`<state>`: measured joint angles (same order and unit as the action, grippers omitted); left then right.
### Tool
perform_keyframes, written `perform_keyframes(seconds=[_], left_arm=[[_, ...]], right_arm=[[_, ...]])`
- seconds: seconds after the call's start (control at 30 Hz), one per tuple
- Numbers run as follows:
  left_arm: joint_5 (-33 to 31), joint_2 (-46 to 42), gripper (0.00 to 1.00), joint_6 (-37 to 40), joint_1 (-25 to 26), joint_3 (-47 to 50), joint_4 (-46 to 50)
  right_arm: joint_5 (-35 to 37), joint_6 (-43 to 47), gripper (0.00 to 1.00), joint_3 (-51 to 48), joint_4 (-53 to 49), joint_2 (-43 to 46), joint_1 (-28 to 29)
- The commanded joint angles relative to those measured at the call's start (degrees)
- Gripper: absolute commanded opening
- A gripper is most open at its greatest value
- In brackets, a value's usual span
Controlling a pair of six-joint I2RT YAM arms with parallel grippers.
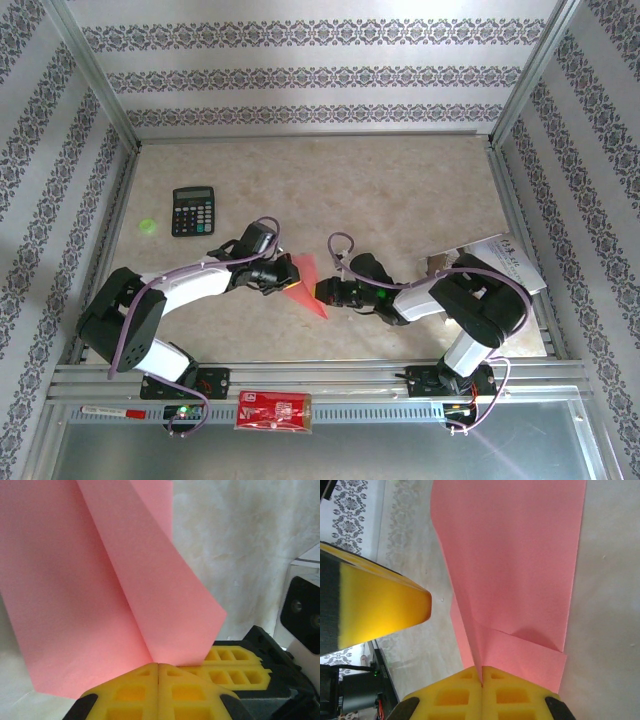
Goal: Fold a paper plane with a square sheet of paper (pick it up from the middle)
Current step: Fourth fold the wing at the center of the table.
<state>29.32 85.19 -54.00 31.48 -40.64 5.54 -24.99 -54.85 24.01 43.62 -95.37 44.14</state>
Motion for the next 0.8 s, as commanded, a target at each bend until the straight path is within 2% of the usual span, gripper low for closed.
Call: perform_keyframes(seconds=[0.0,0.77], left_arm=[[-1.5,1.0,0.02,-0.4,-0.2,1.0,2.2],[-1.5,9.8,0.00,3.1,-2.0,4.2,-1.1]], right_arm=[[-1.1,-1.2,0.00,0.7,3.0,-0.9,0.4],[-0.2,-6.9,0.00,-3.1,11.6,-5.5,-1.1]])
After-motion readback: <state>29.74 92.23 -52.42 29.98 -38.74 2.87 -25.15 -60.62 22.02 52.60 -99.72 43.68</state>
